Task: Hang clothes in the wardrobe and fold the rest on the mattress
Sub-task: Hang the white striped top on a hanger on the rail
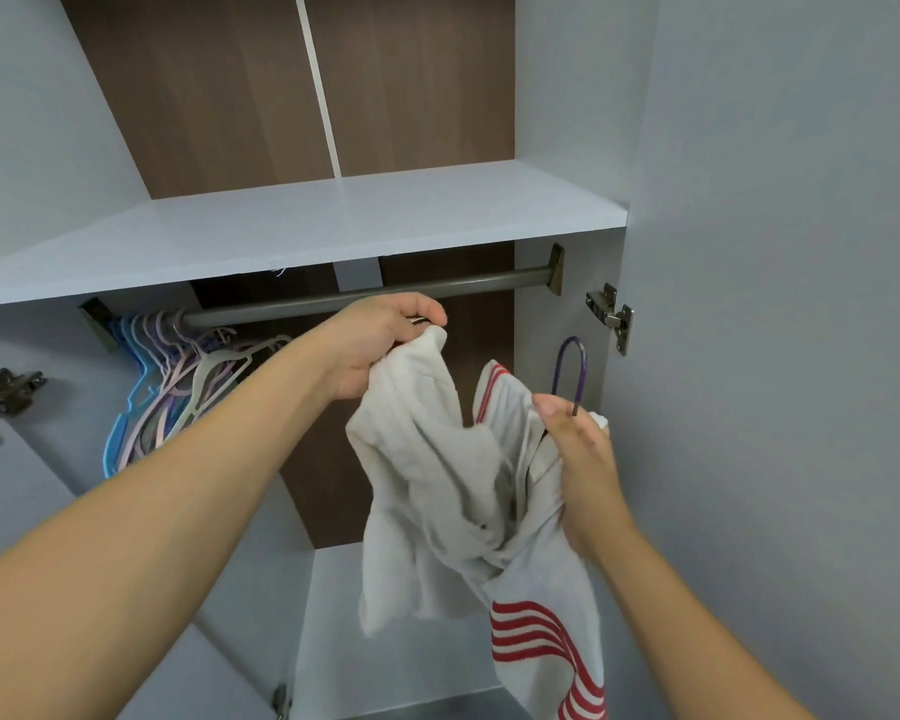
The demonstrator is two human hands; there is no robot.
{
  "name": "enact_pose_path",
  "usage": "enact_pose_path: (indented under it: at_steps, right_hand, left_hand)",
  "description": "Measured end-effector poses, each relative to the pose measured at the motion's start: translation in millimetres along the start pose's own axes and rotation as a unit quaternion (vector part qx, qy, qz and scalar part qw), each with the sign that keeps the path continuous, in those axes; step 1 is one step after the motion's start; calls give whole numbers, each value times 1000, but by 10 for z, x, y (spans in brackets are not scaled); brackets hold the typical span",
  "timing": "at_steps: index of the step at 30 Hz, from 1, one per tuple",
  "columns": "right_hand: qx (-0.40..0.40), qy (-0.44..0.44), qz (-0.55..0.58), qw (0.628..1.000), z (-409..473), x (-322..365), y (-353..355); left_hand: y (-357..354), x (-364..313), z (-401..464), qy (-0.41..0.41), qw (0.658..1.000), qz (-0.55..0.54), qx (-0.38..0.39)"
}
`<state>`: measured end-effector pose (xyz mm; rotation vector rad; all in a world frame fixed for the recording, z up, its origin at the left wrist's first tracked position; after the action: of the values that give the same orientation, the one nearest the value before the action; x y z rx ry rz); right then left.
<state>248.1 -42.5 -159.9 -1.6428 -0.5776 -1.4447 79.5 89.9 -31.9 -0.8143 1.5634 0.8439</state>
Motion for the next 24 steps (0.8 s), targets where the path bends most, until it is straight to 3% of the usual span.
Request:
enact_pose_path:
  at_steps: [4, 15, 19, 24]
  right_hand:
    - [-7, 1, -52, 999, 18, -12, -98]
    - [69, 33, -173, 982, -76, 42, -343]
    - [64, 43, -97, 992, -25, 42, -348]
    - [-6, 9, -26, 1000, 59, 144, -194]
  left_hand:
    - [-91, -104, -28, -16, 997, 78, -16]
    - [-384, -49, -182, -46, 999, -27, 11]
    - [-438, -68, -208, -62, 998, -21, 25]
    - [-112, -18, -149, -82, 990, 80, -88]
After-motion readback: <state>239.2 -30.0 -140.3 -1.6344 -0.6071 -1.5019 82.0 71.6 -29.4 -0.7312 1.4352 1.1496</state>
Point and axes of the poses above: each hand's wrist, its own z-axis towards the middle knuckle, its own y-axis out of the back of the hand, x = y × z, the point moved 2 cm from there along z, towards the middle knuckle, and after that the axes turned 4 degrees about -x, right-handed, at the moved point
